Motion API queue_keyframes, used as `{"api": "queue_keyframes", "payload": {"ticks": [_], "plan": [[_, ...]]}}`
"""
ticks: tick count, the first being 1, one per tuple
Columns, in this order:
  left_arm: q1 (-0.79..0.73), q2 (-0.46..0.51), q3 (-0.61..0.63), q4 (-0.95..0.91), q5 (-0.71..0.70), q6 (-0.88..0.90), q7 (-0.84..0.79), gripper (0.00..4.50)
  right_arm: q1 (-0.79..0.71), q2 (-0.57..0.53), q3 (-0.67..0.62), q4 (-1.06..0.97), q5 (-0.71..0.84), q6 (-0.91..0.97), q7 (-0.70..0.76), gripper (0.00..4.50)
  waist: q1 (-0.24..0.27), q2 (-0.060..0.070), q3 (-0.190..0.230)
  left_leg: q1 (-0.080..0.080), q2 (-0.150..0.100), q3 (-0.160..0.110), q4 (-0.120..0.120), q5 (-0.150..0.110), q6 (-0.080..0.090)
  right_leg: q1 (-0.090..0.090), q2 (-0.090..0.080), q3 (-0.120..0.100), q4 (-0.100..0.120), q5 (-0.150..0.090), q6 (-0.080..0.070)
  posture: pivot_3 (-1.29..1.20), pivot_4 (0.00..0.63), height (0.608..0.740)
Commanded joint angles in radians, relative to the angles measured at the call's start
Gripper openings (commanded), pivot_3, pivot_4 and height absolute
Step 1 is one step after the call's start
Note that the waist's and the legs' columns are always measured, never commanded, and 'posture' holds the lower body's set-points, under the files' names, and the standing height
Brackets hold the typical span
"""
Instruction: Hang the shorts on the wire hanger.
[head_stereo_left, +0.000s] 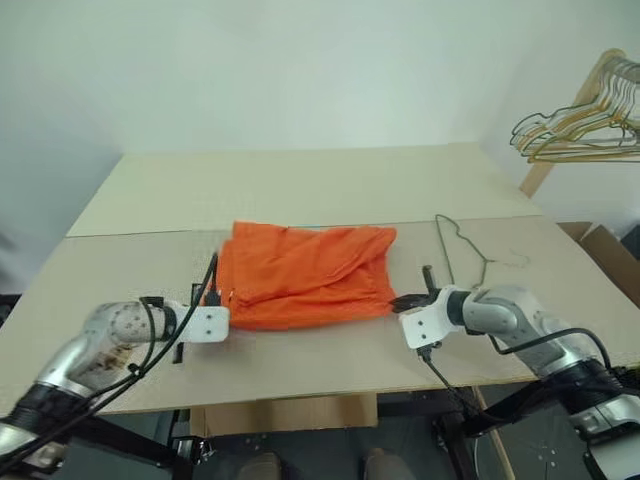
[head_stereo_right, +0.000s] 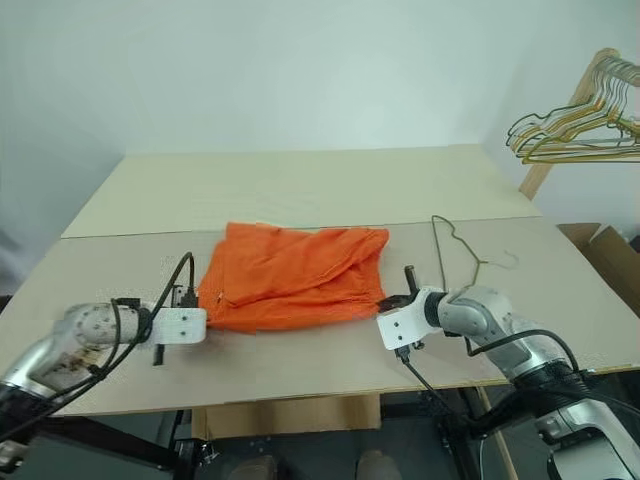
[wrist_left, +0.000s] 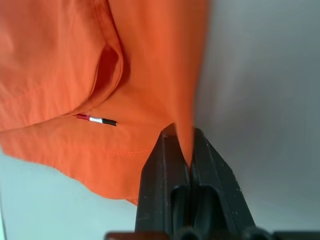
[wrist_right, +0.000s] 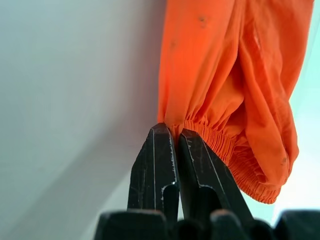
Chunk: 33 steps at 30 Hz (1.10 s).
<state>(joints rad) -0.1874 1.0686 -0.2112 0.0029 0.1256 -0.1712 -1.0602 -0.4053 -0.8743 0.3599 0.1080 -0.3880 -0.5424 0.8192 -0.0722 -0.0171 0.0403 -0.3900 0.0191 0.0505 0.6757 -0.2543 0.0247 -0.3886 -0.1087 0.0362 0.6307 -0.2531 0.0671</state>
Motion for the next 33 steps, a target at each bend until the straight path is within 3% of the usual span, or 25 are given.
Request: {"api": "queue_keyframes", "payload": {"ticks": [1, 3, 7, 10, 13, 16, 18, 21, 23, 26, 30, 33], "plan": [[0.041, 0.125, 0.101, -0.061, -0.107, -0.050, -0.131, 0.03, 0.021, -0.116, -0.034, -0.056, 0.226, -0.131, 0.149, 0.00, -0.003, 0.000, 0.001, 0.000, 0.000, 0.001, 0.000, 0.000, 0.000, 0.000, 0.000, 0.000, 0.000, 0.000, 0.000, -0.10, 0.015, 0.740], [0.041, 0.141, 0.130, -0.072, -0.116, -0.042, -0.122, 0.03, 0.017, -0.145, -0.038, -0.057, 0.305, -0.131, 0.206, 0.00, -0.003, 0.000, 0.001, 0.002, 0.001, 0.002, 0.000, -0.001, 0.001, 0.002, 0.000, 0.001, 0.000, 0.000, 0.000, -0.10, 0.013, 0.740], [-0.141, 0.024, 0.112, -0.023, -0.073, 0.071, -0.021, 0.03, -0.125, -0.063, -0.064, 0.052, 0.360, -0.032, 0.218, 0.00, -0.002, -0.001, 0.001, 0.011, 0.001, 0.004, 0.001, -0.001, 0.002, 0.010, 0.000, 0.001, 0.001, 0.000, 0.000, -0.09, 0.010, 0.740], [-0.376, -0.098, 0.070, 0.112, -0.010, 0.160, 0.047, 0.03, -0.314, 0.021, -0.073, 0.235, 0.293, 0.000, 0.157, 0.00, -0.005, -0.001, 0.001, 0.018, 0.001, 0.004, 0.001, -0.001, 0.002, 0.017, 0.002, 0.001, 0.000, 0.000, 0.000, -0.09, 0.000, 0.740], [-0.779, -0.268, 0.014, 0.467, 0.129, 0.151, 0.257, 0.03, -0.625, 0.146, -0.049, 0.543, 0.064, 0.091, -0.169, 0.00, -0.007, -0.002, 0.001, 0.015, -0.001, 0.001, 0.003, 0.000, 0.000, 0.016, 0.002, 0.000, 0.001, 0.001, 0.001, -0.11, 0.000, 0.740], [-1.016, -0.348, -0.022, 0.758, 0.223, 0.083, 0.442, 0.03, -0.808, 0.223, -0.010, 0.770, -0.087, 0.129, -0.470, 0.00, -0.030, -0.002, 0.000, 0.001, -0.002, -0.002, 0.003, 0.005, -0.006, 0.001, 0.001, 0.000, 0.002, 0.003, 0.001, -0.12, 0.000, 0.740], [-1.233, -0.403, -0.035, 1.003, 0.299, 0.053, 0.758, 0.03, -0.965, 0.307, -0.036, 0.933, -0.131, 0.202, -0.817, 0.00, -0.047, -0.002, 0.000, -0.005, -0.002, -0.003, -0.001, 0.009, -0.014, -0.004, 0.000, 0.000, 0.003, 0.003, 0.002, -0.13, 0.000, 0.740], [-1.406, -0.439, -0.032, 1.190, 0.348, -0.007, 1.093, 0.03, -1.076, 0.360, -0.062, 1.054, -0.148, 0.178, -1.105, 0.00, -0.075, -0.002, 0.000, -0.021, -0.006, -0.007, -0.004, 0.009, -0.015, -0.024, -0.004, 0.003, 0.003, 0.003, 0.002, -0.14, 0.000, 0.740], [-1.460, -0.449, -0.030, 1.245, 0.360, -0.051, 1.214, 0.03, -1.097, 0.366, -0.053, 1.095, -0.160, 0.126, -1.188, 0.00, -0.090, -0.002, 0.000, -0.030, -0.008, -0.007, -0.005, 0.010, -0.015, -0.038, -0.006, 0.005, 0.010, 0.003, 0.002, -0.14, 0.000, 0.740], [-1.453, -0.448, -0.059, 1.266, 0.387, -0.147, 1.230, 0.03, -1.064, 0.352, -0.010, 1.121, -0.193, 0.049, -1.185, 0.00, -0.109, -0.002, 0.000, -0.029, -0.010, -0.007, -0.011, 0.009, -0.015, -0.038, -0.008, 0.005, 0.010, 0.002, 0.003, -0.14, 0.000, 0.740], [-1.305, -0.440, -0.055, 1.213, 0.348, -0.303, 1.060, 0.03, -0.950, 0.299, 0.058, 1.115, -0.251, -0.102, -1.134, 0.00, -0.114, -0.002, 0.000, -0.022, -0.013, -0.007, -0.011, 0.010, -0.014, -0.029, -0.009, 0.005, 0.008, 0.001, 0.005, -0.14, 0.000, 0.740], [-1.111, -0.395, -0.059, 1.083, 0.313, -0.410, 0.911, 0.03, -0.868, 0.260, 0.107, 1.100, -0.291, -0.218, -1.092, 0.00, -0.136, -0.002, 0.001, -0.013, -0.015, -0.007, -0.011, 0.012, -0.010, -0.019, -0.013, 0.004, 0.007, -0.001, 0.009, -0.15, 0.000, 0.740]]}}
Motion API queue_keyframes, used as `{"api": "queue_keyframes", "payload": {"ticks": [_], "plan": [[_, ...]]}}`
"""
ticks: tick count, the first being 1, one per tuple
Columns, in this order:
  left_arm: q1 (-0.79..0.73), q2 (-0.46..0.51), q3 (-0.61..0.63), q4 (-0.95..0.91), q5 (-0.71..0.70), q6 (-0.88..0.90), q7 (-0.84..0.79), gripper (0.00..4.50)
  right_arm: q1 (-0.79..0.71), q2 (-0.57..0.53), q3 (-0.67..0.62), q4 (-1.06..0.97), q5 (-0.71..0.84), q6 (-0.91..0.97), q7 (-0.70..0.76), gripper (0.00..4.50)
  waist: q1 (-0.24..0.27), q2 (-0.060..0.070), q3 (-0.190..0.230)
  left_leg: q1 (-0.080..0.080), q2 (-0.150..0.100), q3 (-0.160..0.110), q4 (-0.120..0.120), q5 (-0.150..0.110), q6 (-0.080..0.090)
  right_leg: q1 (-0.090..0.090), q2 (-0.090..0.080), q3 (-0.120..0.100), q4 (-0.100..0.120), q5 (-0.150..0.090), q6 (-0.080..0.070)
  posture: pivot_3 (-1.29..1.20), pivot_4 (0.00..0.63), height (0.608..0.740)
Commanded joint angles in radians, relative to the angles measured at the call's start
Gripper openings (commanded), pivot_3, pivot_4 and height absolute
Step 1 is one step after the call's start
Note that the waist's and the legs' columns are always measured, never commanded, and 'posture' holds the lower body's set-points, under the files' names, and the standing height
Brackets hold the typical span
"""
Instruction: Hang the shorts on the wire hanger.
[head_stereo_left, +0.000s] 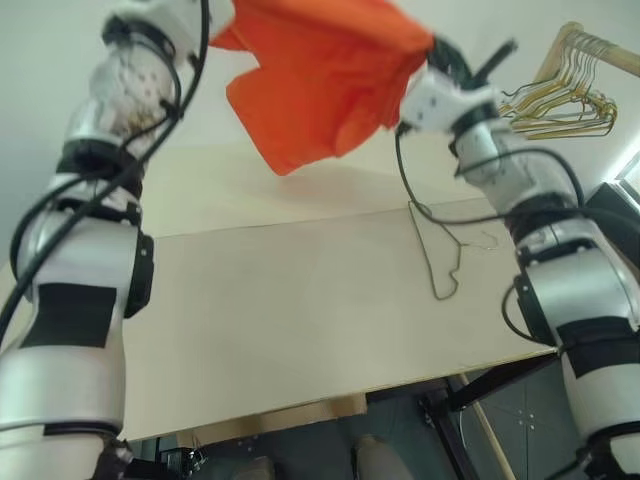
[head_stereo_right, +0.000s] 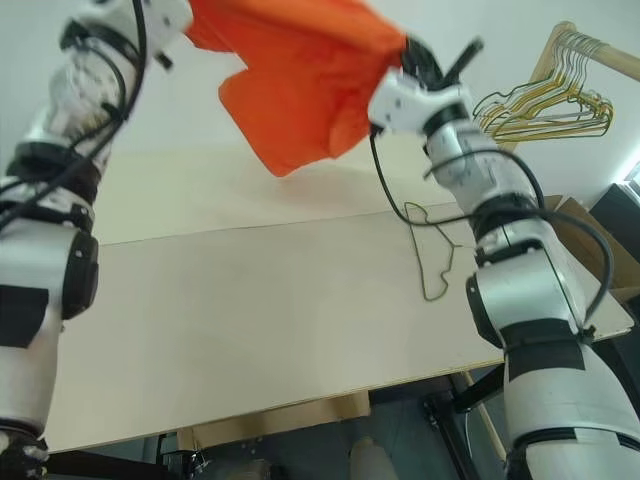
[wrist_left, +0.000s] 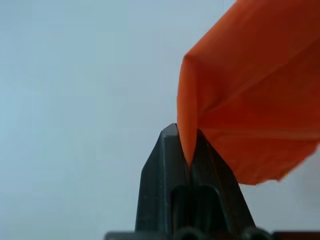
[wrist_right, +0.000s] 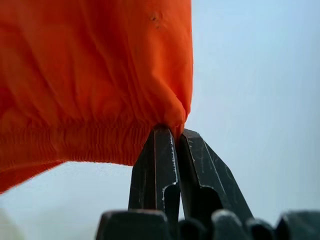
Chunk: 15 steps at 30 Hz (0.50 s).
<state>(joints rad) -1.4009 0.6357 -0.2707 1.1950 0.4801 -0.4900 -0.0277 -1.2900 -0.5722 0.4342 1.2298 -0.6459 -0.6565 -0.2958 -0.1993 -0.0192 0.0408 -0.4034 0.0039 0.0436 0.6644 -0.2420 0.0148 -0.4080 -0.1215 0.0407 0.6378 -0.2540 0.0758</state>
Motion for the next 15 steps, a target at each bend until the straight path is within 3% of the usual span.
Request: {"api": "queue_keyframes", "payload": {"ticks": [1, 5, 9, 12, 15], "plan": [[0.194, 0.058, 0.013, -0.188, -0.072, -0.104, -0.176, 0.03, 0.045, -0.054, 0.050, -0.025, -0.048, -0.141, 0.036, 0.00, -0.017, 0.000, 0.000, 0.002, -0.001, 0.000, 0.000, -0.001, 0.003, 0.002, -0.001, 0.000, 0.002, 0.000, 0.000, -0.15, 0.000, 0.740], [0.579, 0.175, 0.089, -0.624, -0.256, -0.001, -0.454, 0.03, 0.127, -0.080, 0.084, -0.037, -0.070, -0.253, 0.085, 0.00, -0.075, 0.000, 0.000, 0.005, -0.005, -0.004, 0.001, 0.000, 0.006, 0.004, -0.005, 0.002, 0.008, 0.002, 0.002, -0.15, 0.000, 0.740], [0.924, 0.358, 0.185, -1.037, -0.437, 0.162, -0.707, 0.03, 0.185, -0.085, 0.082, -0.056, -0.054, -0.331, 0.149, 0.00, -0.121, 0.000, 0.000, 0.006, -0.003, -0.007, 0.001, 0.000, 0.006, 0.006, -0.005, 0.002, 0.008, 0.002, 0.003, -0.14, 0.000, 0.740], [1.132, 0.501, 0.268, -1.231, -0.536, 0.250, -0.861, 0.03, 0.232, -0.095, 0.095, -0.085, -0.061, -0.393, 0.188, 0.00, -0.136, 0.000, 0.000, 0.009, -0.003, -0.008, 0.001, 0.000, 0.007, 0.009, -0.005, 0.001, 0.008, 0.002, 0.003, -0.14, 0.000, 0.740], [1.328, 0.600, 0.376, -1.372, -0.609, 0.296, -0.985, 0.03, 0.286, -0.109, 0.113, -0.132, -0.077, -0.456, 0.228, 0.00, -0.132, 0.000, 0.000, 0.022, -0.003, -0.009, 0.000, -0.002, 0.011, 0.024, -0.005, 0.000, 0.002, 0.001, 0.003, -0.14, 0.000, 0.740]]}}
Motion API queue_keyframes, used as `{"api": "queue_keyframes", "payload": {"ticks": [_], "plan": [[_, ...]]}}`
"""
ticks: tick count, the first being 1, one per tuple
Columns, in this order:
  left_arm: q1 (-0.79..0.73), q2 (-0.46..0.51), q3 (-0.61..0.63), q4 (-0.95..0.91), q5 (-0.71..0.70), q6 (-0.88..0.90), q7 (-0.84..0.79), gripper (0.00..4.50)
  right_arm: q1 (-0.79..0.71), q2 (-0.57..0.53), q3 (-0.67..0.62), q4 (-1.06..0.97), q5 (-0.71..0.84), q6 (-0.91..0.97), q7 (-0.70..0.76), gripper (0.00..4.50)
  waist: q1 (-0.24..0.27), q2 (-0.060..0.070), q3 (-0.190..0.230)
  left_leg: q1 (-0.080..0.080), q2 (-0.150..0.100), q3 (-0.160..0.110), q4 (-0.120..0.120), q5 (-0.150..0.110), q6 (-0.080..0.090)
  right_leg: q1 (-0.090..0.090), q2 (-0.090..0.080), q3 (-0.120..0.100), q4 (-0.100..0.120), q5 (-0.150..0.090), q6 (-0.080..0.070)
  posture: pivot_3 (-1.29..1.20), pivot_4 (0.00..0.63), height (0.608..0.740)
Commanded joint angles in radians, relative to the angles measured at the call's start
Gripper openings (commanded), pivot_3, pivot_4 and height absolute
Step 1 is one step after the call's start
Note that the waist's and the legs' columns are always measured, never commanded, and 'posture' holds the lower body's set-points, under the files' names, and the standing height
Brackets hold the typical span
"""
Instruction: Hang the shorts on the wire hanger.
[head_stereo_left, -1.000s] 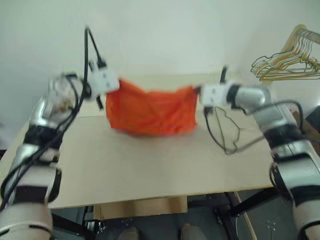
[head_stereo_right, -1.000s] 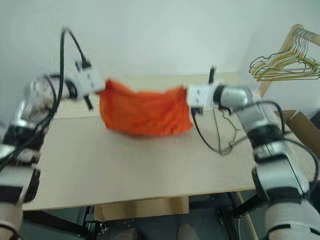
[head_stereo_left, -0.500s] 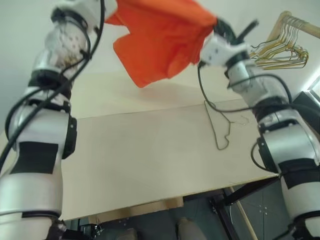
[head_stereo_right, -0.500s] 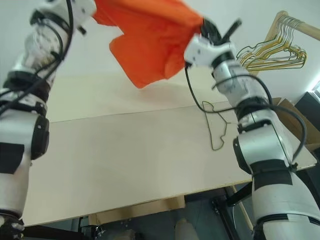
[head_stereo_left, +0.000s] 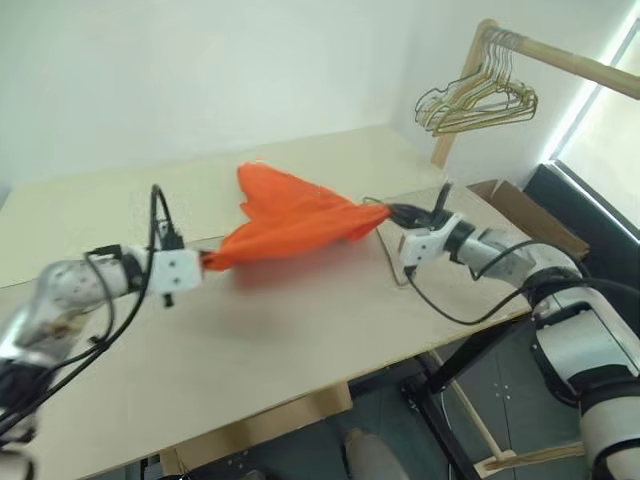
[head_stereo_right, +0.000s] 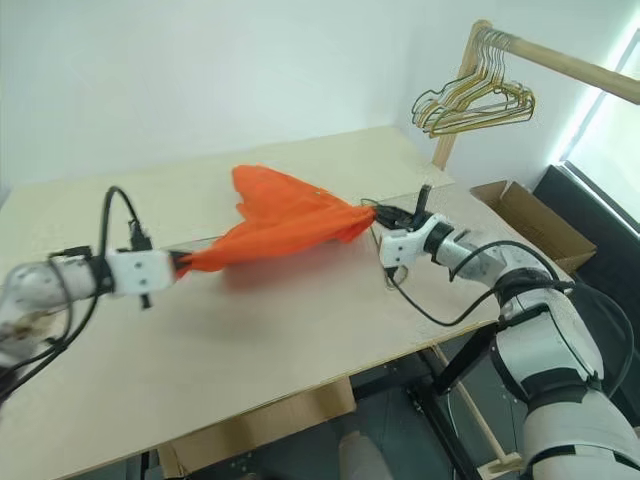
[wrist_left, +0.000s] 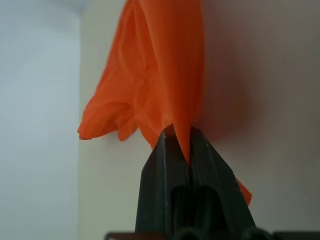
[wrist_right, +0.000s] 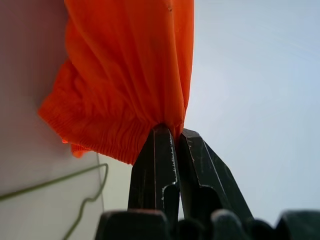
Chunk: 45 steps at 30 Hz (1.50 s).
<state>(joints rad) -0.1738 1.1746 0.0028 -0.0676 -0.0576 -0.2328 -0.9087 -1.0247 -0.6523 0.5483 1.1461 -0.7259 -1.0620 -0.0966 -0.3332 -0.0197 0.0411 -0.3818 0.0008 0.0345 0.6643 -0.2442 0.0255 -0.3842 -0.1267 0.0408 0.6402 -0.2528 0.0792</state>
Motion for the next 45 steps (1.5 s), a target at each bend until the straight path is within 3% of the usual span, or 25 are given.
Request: {"api": "queue_keyframes", "payload": {"ticks": [1, 4, 9, 12, 18, 24, 25, 27, 32, 34, 39, 42, 45], "plan": [[0.159, 0.079, 0.139, -0.152, -0.085, 0.061, -0.133, 0.03, 0.036, -0.034, 0.003, -0.065, -0.001, -0.065, 0.042, 0.00, 0.004, 0.000, 0.000, 0.003, 0.000, 0.000, 0.000, 0.000, 0.000, 0.002, 0.000, 0.000, -0.002, 0.000, 0.000, -0.14, 0.000, 0.740], [0.344, 0.107, 0.254, -0.286, -0.102, 0.101, -0.238, 0.03, 0.079, -0.059, 0.021, -0.116, -0.016, -0.105, 0.093, 0.00, 0.019, 0.000, 0.000, 0.015, 0.002, 0.000, -0.001, -0.002, 0.002, 0.016, 0.000, -0.001, -0.007, -0.001, 0.000, -0.14, 0.000, 0.740], [0.611, 0.055, 0.477, -0.511, -0.090, 0.181, -0.400, 0.03, 0.131, -0.121, 0.030, -0.197, -0.075, -0.092, 0.130, 0.00, 0.033, 0.000, 0.000, 0.015, 0.003, 0.000, -0.001, -0.002, 0.002, 0.016, 0.000, -0.001, -0.009, -0.001, -0.001, -0.15, 0.006, 0.740], [0.688, 0.014, 0.558, -0.612, -0.065, 0.219, -0.441, 0.03, 0.167, -0.156, 0.030, -0.239, -0.089, -0.074, 0.152, 0.00, 0.045, 0.000, 0.000, 0.015, 0.004, 0.001, -0.001, -0.003, 0.001, 0.016, 0.001, -0.001, -0.010, -0.001, -0.001, -0.15, 0.007, 0.740], [0.769, -0.058, 0.555, -0.780, -0.063, 0.352, -0.423, 0.03, 0.254, -0.218, 0.019, -0.322, -0.113, -0.054, 0.159, 0.00, 0.073, 0.000, 0.000, 0.015, 0.004, 0.002, -0.001, -0.003, 0.001, 0.017, 0.001, 0.000, -0.010, -0.001, -0.002, -0.16, 0.012, 0.740], [0.814, -0.096, 0.528, -0.753, 0.008, 0.328, -0.407, 0.03, 0.333, -0.257, 0.005, -0.401, -0.103, -0.050, 0.177, 0.00, 0.077, 0.000, 0.001, 0.015, 0.004, 0.002, -0.001, -0.003, 0.002, 0.017, 0.002, 0.000, -0.010, -0.002, -0.003, -0.17, 0.016, 0.740], [0.819, -0.102, 0.524, -0.738, 0.011, 0.320, -0.406, 0.22, 0.347, -0.262, 0.002, -0.416, -0.093, -0.050, 0.188, 0.00, 0.077, 0.000, 0.001, 0.015, 0.004, 0.002, -0.001, -0.003, 0.002, 0.017, 0.002, 0.000, -0.010, -0.002, -0.003, -0.17, 0.016, 0.740], [0.822, -0.114, 0.518, -0.710, 0.014, 0.305, -0.402, 0.62, 0.372, -0.274, -0.003, -0.446, -0.063, -0.052, 0.220, 0.61, 0.078, 0.000, 0.001, 0.015, 0.004, 0.003, -0.001, -0.003, 0.002, 0.017, 0.002, 0.000, -0.011, -0.001, -0.003, -0.18, 0.016, 0.740], [0.756, -0.119, 0.552, -0.586, -0.101, 0.227, -0.455, 2.24, 0.463, -0.342, -0.046, -0.569, 0.069, -0.043, 0.336, 2.31, 0.093, 0.000, 0.001, 0.016, 0.006, 0.003, -0.001, -0.003, 0.003, 0.017, 0.002, 0.000, -0.011, -0.002, -0.004, -0.17, 0.015, 0.740], [0.697, -0.110, 0.571, -0.525, -0.184, 0.219, -0.490, 2.25, 0.513, -0.382, -0.067, -0.629, 0.198, -0.024, 0.415, 2.93, 0.096, 0.000, 0.001, 0.016, 0.007, 0.003, -0.001, -0.004, 0.003, 0.018, 0.003, 0.000, -0.011, -0.002, -0.004, -0.16, 0.015, 0.740], [0.448, -0.104, 0.514, -0.419, -0.331, 0.342, -0.415, 2.25, 0.692, -0.479, -0.152, -0.900, 0.679, 0.295, 0.666, 2.93, 0.115, 0.000, 0.001, 0.015, 0.007, 0.004, -0.001, -0.004, 0.003, 0.018, 0.003, 0.000, -0.011, -0.002, -0.004, -0.17, 0.009, 0.740], [0.235, -0.136, 0.415, -0.381, -0.421, 0.469, -0.317, 2.25, 0.775, -0.489, -0.264, -1.062, 0.919, 0.651, 0.740, 2.93, 0.122, -0.001, 0.000, 0.015, 0.008, 0.004, -0.001, -0.004, 0.003, 0.019, 0.003, 0.000, -0.012, -0.001, -0.003, -0.17, 0.006, 0.740], [0.046, -0.184, 0.320, -0.353, -0.482, 0.581, -0.237, 2.25, 0.791, -0.477, -0.359, -1.228, 1.060, 1.070, 0.709, 2.93, 0.127, -0.001, 0.000, 0.014, 0.008, 0.003, 0.000, -0.004, 0.003, 0.018, 0.003, -0.001, -0.011, -0.001, -0.003, -0.20, 0.007, 0.740]]}}
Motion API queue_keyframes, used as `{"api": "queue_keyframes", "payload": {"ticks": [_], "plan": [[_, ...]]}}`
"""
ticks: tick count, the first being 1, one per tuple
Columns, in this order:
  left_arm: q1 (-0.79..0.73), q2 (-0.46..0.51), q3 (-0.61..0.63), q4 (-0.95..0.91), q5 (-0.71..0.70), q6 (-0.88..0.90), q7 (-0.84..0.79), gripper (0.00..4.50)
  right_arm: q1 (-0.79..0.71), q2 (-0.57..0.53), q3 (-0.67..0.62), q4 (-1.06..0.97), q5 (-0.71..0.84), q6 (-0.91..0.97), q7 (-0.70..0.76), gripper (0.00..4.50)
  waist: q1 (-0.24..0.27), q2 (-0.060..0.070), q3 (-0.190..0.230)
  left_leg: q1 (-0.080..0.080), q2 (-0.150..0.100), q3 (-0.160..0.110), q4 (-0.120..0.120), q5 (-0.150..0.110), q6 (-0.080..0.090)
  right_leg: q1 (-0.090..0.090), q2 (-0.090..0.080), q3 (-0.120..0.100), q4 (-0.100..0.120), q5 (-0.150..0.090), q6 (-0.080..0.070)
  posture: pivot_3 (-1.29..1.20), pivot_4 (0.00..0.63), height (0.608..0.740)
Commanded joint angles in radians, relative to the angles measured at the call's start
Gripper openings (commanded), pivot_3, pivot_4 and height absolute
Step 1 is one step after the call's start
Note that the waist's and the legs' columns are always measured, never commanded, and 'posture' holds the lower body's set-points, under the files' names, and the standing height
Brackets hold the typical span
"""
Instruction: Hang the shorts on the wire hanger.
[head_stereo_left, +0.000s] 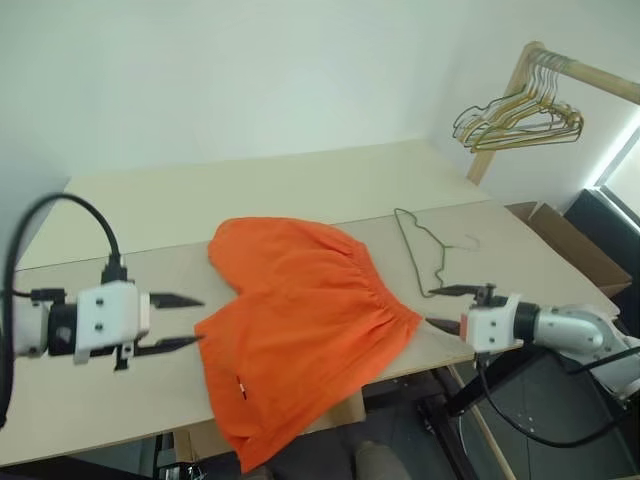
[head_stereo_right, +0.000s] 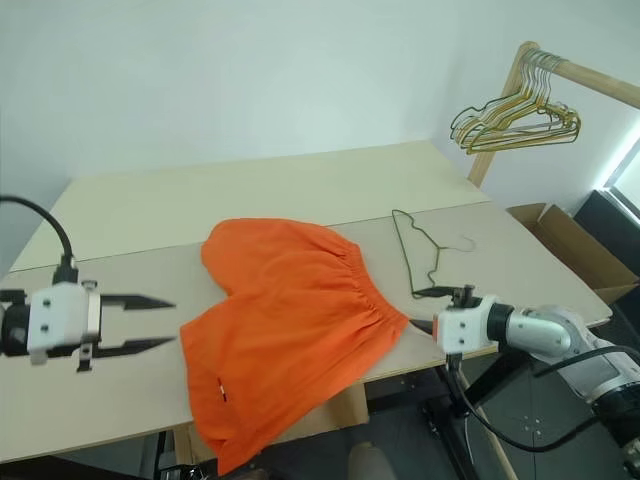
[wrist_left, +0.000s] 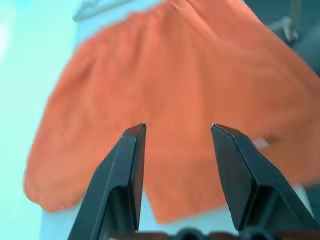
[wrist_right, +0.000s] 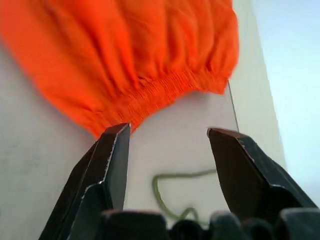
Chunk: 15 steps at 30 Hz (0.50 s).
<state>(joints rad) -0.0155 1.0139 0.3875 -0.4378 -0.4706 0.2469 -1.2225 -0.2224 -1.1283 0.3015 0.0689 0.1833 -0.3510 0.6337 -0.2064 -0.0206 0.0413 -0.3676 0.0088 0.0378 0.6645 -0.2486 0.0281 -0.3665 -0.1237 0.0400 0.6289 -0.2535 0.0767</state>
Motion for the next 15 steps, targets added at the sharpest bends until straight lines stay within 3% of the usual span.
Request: {"api": "queue_keyframes", "payload": {"ticks": [1, 7, 10, 15], "plan": [[-0.160, -0.038, -0.089, 0.024, -0.088, 0.135, 0.094, 2.25, -0.022, 0.008, -0.133, -0.192, 0.177, 0.485, -0.041, 2.93, -0.001, 0.000, 0.000, 0.000, 0.000, 0.000, 0.000, 0.000, 0.000, 0.000, 0.000, 0.000, 0.000, 0.000, 0.000, -0.20, 0.007, 0.740], [-0.382, -0.162, -0.220, 0.066, -0.129, 0.222, 0.172, 2.25, -0.280, 0.179, -0.116, -0.153, 0.186, 1.221, -0.193, 2.93, -0.002, 0.000, 0.000, -0.003, 0.001, 0.000, 0.002, -0.001, -0.001, -0.004, 0.003, 0.000, 0.001, 0.001, 0.000, -0.23, 0.003, 0.740], [-0.428, -0.199, -0.263, 0.077, -0.119, 0.220, 0.174, 2.25, -0.412, 0.294, -0.085, -0.024, 0.127, 1.352, -0.235, 2.93, -0.006, 0.000, 0.000, -0.005, 0.002, 0.000, 0.003, -0.001, -0.002, -0.005, 0.005, 0.001, 0.000, 0.001, -0.001, -0.24, 0.002, 0.740], [-0.447, -0.225, -0.300, 0.086, -0.104, 0.202, 0.167, 2.25, -0.588, 0.452, -0.051, 0.311, 0.005, 1.371, -0.286, 2.93, -0.026, 0.000, -0.001, -0.013, -0.001, -0.001, 0.005, -0.001, -0.002, -0.012, 0.006, 0.001, 0.001, 0.002, -0.001, -0.24, 0.003, 0.740]]}}
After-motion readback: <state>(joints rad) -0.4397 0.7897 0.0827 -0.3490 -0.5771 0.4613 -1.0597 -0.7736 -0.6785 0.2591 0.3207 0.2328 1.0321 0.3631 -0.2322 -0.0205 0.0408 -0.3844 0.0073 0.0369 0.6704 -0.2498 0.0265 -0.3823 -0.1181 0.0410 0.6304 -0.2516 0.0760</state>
